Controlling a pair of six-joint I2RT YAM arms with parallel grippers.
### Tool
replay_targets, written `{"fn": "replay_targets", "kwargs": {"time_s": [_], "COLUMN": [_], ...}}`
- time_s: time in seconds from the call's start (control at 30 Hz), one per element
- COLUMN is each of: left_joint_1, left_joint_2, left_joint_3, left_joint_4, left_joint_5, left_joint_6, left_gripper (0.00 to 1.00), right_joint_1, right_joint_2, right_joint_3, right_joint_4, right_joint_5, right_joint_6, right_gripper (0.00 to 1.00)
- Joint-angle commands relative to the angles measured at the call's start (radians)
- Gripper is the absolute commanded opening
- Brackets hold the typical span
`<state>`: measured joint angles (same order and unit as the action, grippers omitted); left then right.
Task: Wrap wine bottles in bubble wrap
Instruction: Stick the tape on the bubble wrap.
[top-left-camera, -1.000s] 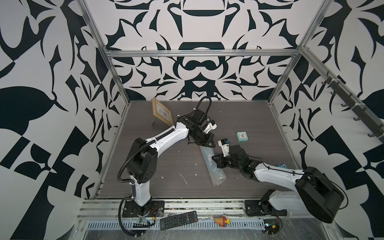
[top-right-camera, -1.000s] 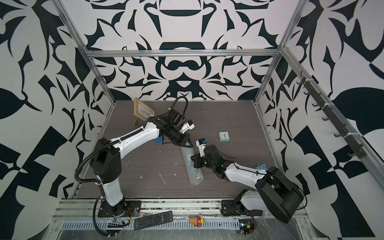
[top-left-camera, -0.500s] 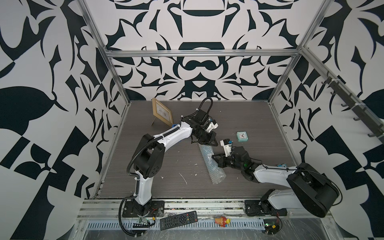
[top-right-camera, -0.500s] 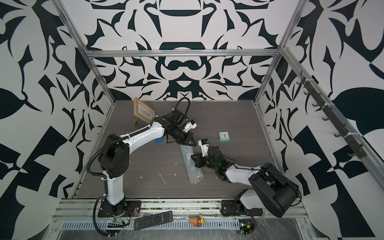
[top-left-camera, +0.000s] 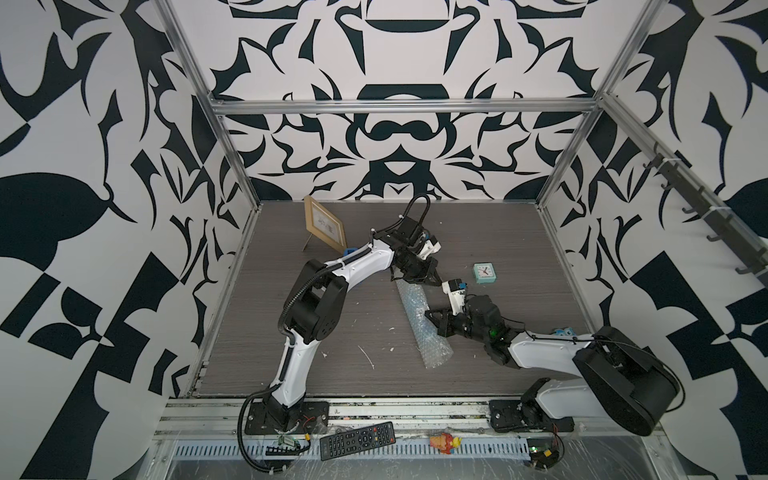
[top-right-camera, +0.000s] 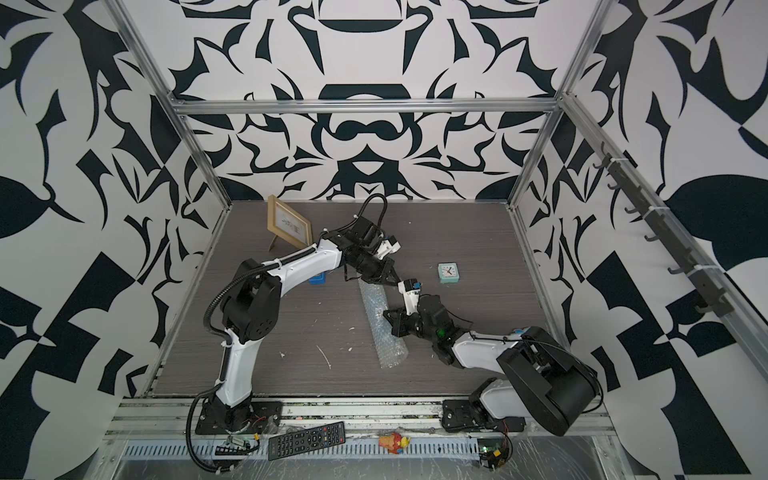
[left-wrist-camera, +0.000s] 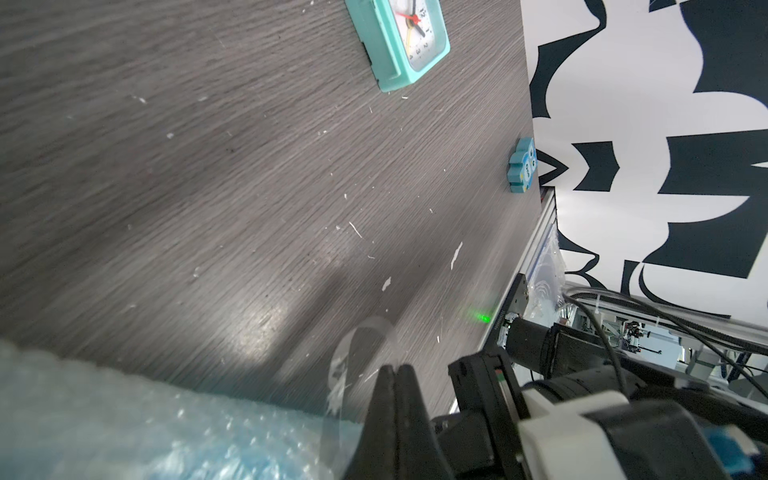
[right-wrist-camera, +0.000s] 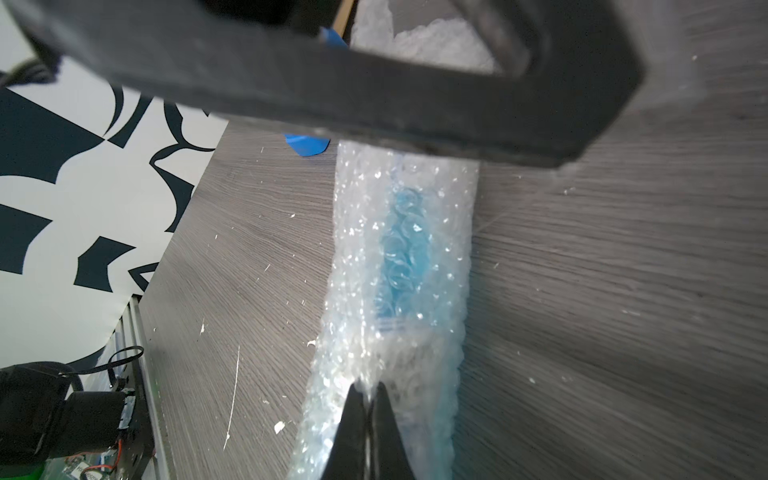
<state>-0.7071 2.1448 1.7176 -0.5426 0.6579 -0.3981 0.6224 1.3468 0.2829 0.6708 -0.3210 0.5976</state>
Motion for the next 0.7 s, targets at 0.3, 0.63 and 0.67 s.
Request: {"fn": "replay_targets", "kwargs": {"time_s": [0.3,0.63,0.67], "left_joint_1": [-0.036,-0.038,-0.037], "left_joint_2": [0.123,0.050,0.042], "left_joint_3": [0.098,0.059,0.055], "left_joint_4": [0.039,-0.157,-0.183], "left_joint_5": [0.067,0.008,-0.004], "left_joint_6": [-0.016,0.072,0.080], "left_gripper": [0.00,0.00,0.00], "right_joint_1": [0.005,0.007,0.006], "right_joint_2": [-0.034,-0.026,-0.024], "right_joint_3": [-0.036,-0.019,-0.018], "right_joint_4": [-0.176,-0.218,-0.221], "right_joint_5": [-0.008,0.023,0.023], "right_joint_6": [-0.051,-0.072,-0.074], "right_gripper": [0.00,0.00,0.00]}}
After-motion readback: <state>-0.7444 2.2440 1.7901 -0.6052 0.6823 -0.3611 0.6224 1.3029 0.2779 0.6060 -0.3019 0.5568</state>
